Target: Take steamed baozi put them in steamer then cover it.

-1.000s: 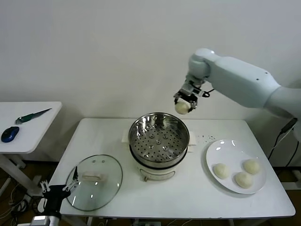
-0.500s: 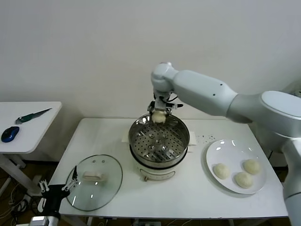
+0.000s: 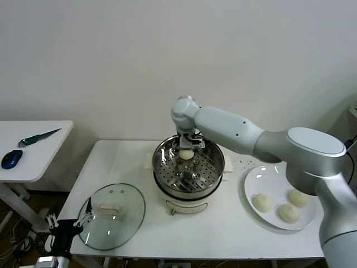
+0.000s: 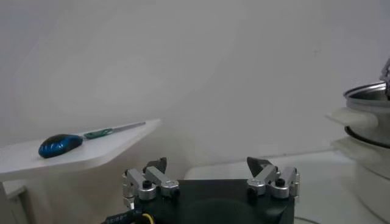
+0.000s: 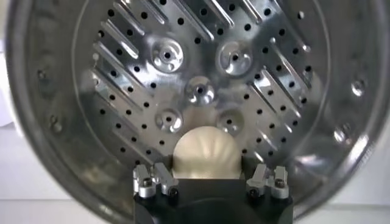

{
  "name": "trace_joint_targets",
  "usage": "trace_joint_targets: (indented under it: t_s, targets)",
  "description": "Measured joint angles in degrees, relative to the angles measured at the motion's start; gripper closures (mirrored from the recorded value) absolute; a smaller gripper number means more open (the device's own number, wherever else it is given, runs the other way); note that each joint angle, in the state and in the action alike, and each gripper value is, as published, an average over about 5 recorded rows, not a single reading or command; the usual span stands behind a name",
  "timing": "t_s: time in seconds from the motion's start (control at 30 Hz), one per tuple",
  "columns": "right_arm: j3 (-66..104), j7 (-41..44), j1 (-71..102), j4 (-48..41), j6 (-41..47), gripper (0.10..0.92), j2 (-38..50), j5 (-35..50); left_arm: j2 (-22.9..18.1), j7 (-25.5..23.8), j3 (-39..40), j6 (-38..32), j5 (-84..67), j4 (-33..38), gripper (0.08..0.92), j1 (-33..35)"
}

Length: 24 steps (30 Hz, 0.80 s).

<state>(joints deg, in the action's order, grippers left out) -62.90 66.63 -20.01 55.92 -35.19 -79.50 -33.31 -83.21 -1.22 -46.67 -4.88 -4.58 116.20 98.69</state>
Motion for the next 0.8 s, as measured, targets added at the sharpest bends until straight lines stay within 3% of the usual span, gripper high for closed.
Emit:
trace_joint_targets:
  t_s: [0.13,0.47,0.8]
  targets:
    - [0.0,0.0,0.1,0.5,0.2,0.212,0.4,0.1,0.0,0.1,0.0,0.0,0.0,-0.1,0.177,0.3]
    - [-1.1,0.1,-3.9,5.1,1.8,0.202,4.5,5.4,0.0,0.3,0.0,-0.1,0.0,0.2,0.177,0.9]
    - [-12.5,-4.6,-17.2,11.6,13.1,0.203,16.7,26.8,0.2,0.3,0.2,0.0,0.1,1.1,0.177,1.6]
